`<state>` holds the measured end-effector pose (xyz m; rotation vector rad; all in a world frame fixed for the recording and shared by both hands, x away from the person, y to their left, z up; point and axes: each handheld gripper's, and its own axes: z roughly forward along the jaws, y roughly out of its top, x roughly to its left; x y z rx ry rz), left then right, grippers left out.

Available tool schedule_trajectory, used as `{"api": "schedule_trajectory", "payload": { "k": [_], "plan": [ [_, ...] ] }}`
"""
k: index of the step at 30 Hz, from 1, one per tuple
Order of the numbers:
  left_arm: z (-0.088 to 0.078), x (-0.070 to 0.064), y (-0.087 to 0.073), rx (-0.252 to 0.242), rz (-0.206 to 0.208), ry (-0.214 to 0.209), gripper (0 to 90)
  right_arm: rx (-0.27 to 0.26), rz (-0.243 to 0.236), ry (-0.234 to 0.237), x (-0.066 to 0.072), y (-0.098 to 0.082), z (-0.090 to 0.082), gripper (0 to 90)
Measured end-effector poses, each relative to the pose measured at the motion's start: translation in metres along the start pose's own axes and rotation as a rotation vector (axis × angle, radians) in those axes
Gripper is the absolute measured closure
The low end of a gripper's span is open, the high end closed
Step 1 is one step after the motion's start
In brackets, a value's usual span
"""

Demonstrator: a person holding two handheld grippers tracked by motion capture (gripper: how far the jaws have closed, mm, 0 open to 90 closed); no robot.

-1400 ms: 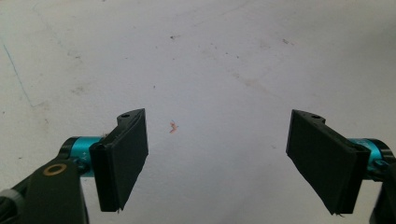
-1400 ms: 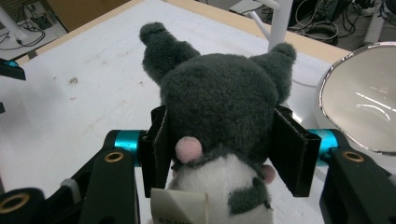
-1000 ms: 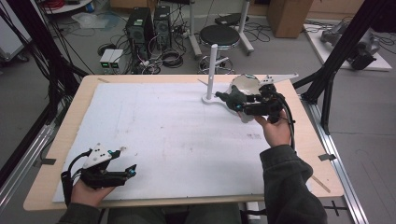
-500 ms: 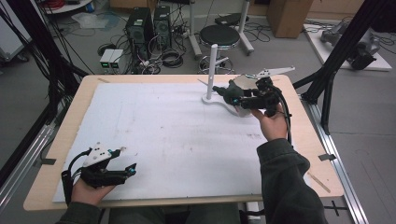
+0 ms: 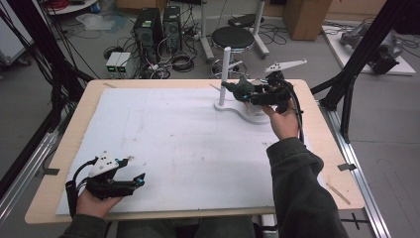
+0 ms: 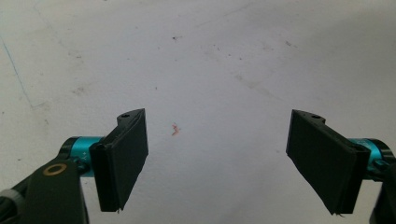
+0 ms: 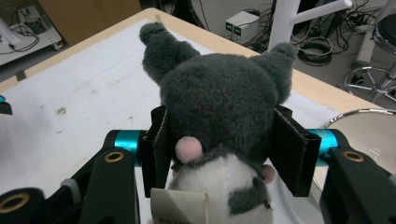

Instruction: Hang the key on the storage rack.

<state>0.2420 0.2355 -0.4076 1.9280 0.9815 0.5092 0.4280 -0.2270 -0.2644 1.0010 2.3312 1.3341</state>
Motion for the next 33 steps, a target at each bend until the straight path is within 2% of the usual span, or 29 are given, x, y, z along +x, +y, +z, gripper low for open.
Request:
{"api": "schedule_trajectory", "payload": {
  "k": [10,15,22,25,33],
  "plan": [
    [-0.002,0.001,-0.001,-0.004,-0.001,-0.003,21.2,0.002,0.023,-0.037,-0.008,0.013,0.009,44.7],
    [-0.002,0.001,-0.001,-0.009,-0.003,-0.002,21.1,0.000,0.020,-0.053,-0.012,0.017,0.016,44.7],
    [-0.002,0.002,-0.001,-0.006,-0.003,-0.002,21.2,0.012,0.047,-0.066,-0.019,0.015,0.024,44.7],
    [-0.002,0.002,-0.001,-0.004,-0.003,-0.001,21.1,0.001,0.068,-0.065,-0.023,0.015,0.027,44.6],
    [-0.002,0.001,-0.001,-0.009,-0.005,-0.002,21.2,0.024,0.074,-0.086,-0.025,0.014,0.035,44.5]
  ]
}}
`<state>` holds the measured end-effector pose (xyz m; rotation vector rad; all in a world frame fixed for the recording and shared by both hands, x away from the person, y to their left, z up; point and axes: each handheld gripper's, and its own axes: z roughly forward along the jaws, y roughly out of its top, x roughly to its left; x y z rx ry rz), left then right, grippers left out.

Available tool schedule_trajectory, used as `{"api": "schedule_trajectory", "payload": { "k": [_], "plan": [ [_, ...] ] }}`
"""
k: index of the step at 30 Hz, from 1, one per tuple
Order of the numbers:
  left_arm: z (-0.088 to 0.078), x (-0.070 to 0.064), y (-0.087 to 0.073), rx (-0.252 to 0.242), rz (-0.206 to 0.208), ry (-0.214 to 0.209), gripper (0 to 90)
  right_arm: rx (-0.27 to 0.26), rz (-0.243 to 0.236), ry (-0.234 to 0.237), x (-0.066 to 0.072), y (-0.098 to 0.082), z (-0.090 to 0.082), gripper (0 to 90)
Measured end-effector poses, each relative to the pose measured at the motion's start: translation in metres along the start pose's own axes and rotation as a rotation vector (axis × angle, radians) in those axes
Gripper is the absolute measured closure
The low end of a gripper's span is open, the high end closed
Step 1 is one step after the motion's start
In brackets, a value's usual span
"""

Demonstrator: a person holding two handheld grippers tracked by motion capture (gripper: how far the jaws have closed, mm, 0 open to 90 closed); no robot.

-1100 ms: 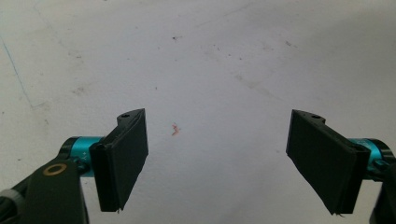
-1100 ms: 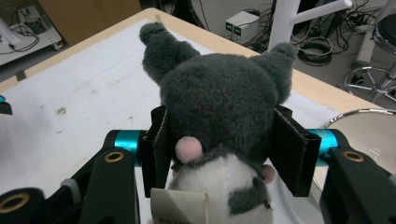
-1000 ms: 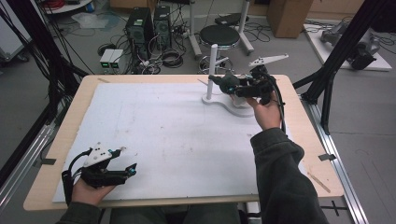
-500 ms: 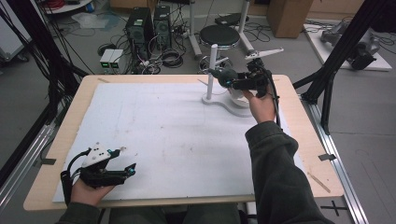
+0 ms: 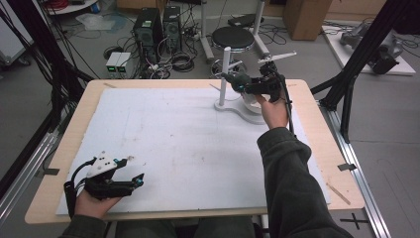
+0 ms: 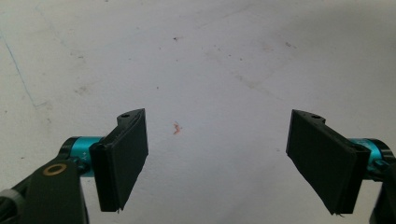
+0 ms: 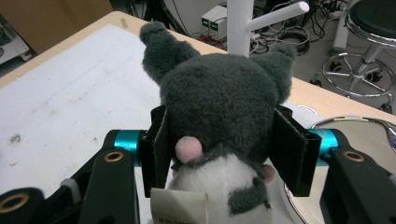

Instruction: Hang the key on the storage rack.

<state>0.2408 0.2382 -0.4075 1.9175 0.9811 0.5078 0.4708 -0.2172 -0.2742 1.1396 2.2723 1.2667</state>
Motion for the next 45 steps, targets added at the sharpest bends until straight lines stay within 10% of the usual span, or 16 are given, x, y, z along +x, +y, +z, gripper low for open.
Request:
{"api": "schedule_trajectory", "payload": {
  "k": [45],
  "plan": [
    [-0.0019,-0.0002,0.0001,-0.004,0.000,0.004,21.2,0.082,-0.015,-0.024,0.0028,-0.0068,0.0096,44.0]
  ]
}}
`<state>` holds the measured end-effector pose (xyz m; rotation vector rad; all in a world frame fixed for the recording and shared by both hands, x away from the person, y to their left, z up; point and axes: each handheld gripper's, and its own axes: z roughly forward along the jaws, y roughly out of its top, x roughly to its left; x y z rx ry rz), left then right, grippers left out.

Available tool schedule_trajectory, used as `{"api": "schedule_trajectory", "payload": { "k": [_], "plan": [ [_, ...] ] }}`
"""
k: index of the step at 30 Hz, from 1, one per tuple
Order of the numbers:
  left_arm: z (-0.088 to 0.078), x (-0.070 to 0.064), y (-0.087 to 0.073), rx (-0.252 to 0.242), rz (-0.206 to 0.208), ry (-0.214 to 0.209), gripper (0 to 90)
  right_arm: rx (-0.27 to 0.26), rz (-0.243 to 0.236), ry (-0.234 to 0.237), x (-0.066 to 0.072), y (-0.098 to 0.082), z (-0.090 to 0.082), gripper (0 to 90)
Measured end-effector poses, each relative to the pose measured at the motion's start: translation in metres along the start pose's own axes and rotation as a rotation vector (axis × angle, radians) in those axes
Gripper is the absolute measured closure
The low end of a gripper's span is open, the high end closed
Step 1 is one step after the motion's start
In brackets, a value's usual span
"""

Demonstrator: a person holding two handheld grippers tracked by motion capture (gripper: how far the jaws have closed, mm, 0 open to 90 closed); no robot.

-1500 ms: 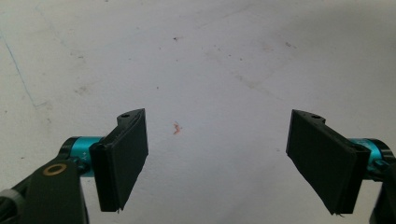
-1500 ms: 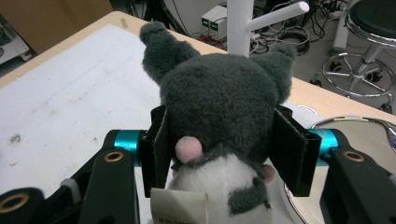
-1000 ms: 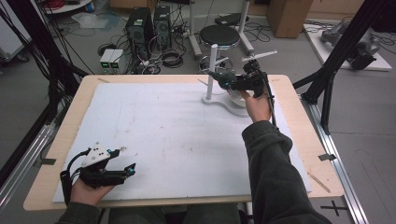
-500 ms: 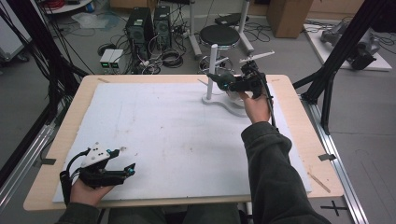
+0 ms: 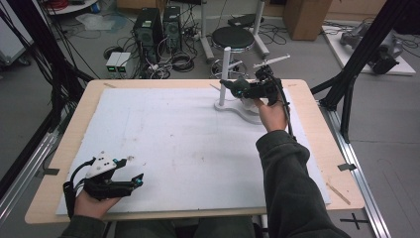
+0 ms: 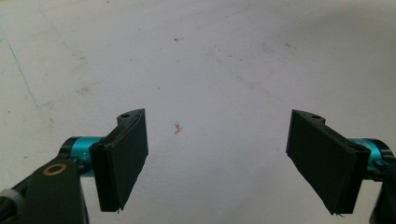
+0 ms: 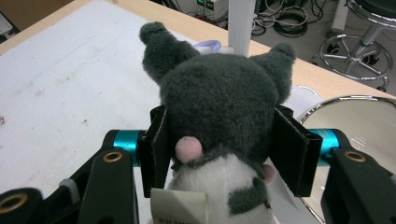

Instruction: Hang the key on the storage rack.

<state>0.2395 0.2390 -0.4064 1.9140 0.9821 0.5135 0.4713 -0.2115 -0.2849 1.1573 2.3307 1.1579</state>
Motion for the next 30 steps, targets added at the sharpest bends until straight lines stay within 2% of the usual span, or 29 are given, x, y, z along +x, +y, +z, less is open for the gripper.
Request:
{"api": "schedule_trajectory", "payload": {
  "k": [10,11,21,30],
  "plan": [
    [-0.001,0.001,0.000,-0.001,0.000,0.002,21.1,0.016,0.013,-0.010,-0.002,-0.002,0.003,43.7],
    [-0.001,0.001,0.000,-0.001,0.000,0.003,21.2,-0.002,0.010,-0.020,-0.002,-0.005,0.004,43.6],
    [0.000,0.000,0.000,0.003,0.004,0.002,21.2,0.015,0.043,-0.027,-0.009,-0.021,0.017,43.1],
    [0.000,0.001,0.000,0.003,0.004,-0.001,21.1,0.018,0.036,-0.034,-0.007,-0.022,0.025,42.5]
  ]
}}
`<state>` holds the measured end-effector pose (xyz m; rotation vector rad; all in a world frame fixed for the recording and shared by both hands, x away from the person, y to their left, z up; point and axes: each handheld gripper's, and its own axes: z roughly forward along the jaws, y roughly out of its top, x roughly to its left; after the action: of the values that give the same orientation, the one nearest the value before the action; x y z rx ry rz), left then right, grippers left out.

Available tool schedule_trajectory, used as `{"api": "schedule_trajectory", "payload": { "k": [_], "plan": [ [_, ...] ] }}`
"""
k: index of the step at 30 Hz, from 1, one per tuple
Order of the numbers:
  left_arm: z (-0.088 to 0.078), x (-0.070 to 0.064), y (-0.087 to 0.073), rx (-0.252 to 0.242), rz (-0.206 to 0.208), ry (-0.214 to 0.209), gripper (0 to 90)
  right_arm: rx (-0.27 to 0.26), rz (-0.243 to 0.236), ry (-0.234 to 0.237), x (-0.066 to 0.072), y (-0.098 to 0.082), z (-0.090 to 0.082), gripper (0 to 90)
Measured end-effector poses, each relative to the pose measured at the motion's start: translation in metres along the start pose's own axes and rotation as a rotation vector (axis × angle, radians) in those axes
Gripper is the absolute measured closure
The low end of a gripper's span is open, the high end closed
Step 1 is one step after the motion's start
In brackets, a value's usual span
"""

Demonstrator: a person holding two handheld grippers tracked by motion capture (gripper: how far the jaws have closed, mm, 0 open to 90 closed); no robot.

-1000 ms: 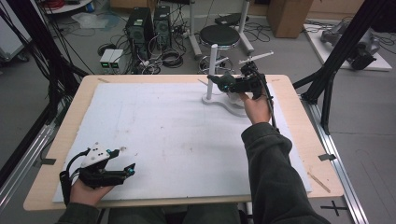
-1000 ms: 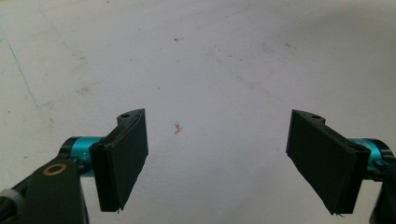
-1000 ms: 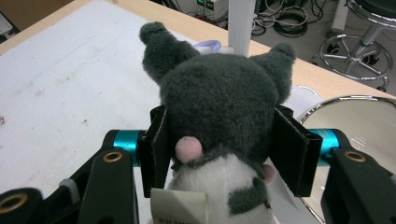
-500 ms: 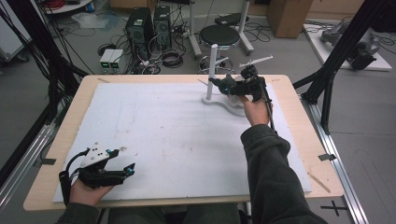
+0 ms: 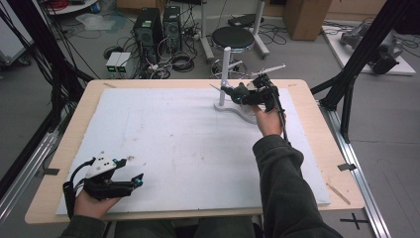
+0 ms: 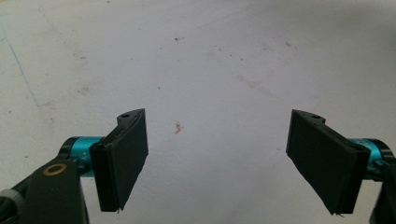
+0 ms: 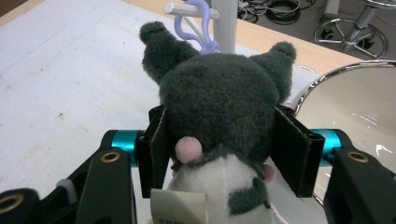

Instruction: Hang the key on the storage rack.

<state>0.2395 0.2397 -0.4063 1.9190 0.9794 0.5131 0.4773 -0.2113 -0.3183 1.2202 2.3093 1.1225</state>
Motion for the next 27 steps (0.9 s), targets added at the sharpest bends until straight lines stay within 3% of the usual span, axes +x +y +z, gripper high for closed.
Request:
{"api": "schedule_trajectory", "payload": {
  "k": [27],
  "plan": [
    [0.000,0.000,0.000,0.002,0.003,0.002,21.1,0.023,0.025,0.002,0.002,-0.009,0.017,38.4]
  ]
}}
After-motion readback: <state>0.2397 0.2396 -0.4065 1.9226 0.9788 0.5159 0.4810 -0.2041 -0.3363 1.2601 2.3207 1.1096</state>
